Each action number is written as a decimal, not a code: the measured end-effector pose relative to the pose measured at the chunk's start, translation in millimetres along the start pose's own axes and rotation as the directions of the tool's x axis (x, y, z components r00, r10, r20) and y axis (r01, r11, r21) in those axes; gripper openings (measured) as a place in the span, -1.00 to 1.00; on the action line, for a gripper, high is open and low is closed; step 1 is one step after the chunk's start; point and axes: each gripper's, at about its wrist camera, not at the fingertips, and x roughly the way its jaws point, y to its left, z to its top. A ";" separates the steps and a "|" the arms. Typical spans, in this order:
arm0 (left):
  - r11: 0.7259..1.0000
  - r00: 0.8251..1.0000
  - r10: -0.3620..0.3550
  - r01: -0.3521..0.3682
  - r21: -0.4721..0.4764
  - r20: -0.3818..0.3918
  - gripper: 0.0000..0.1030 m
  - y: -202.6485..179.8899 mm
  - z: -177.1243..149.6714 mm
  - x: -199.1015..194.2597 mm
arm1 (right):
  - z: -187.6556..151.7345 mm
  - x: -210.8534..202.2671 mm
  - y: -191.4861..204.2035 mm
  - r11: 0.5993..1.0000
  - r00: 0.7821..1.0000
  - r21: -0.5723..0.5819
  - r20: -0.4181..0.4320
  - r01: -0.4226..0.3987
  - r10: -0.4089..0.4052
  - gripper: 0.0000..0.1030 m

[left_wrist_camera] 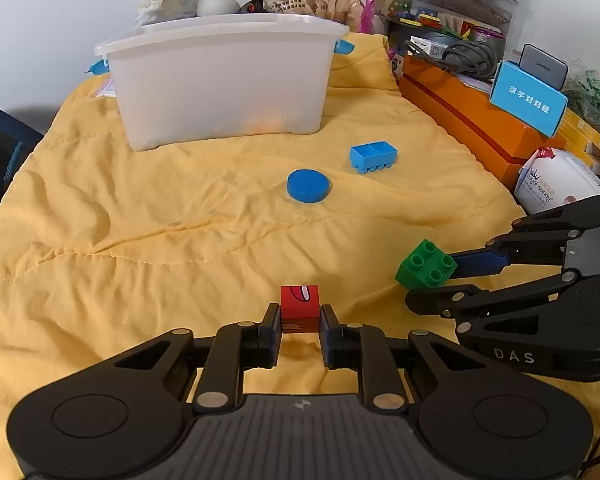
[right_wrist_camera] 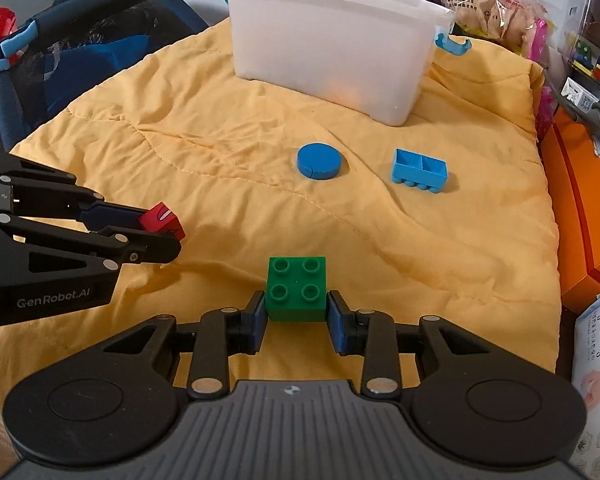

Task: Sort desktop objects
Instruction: 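Lift the red block with the left tool while the right tool lifts the green brick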

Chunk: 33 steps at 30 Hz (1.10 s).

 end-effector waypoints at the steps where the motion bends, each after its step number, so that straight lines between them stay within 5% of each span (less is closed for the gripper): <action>1: 1.000 1.000 0.002 -0.002 -0.001 0.000 -0.57 -0.6 0.4 0.2 | -0.1 -0.2 -0.3 1.000 1.000 0.001 0.000 0.001 -0.001 -0.32; 33: 0.998 0.999 0.034 -0.034 0.045 -0.003 -0.57 -8.9 4.7 1.2 | 1.9 -0.9 -13.2 0.999 1.000 0.036 0.028 0.009 -0.010 -0.32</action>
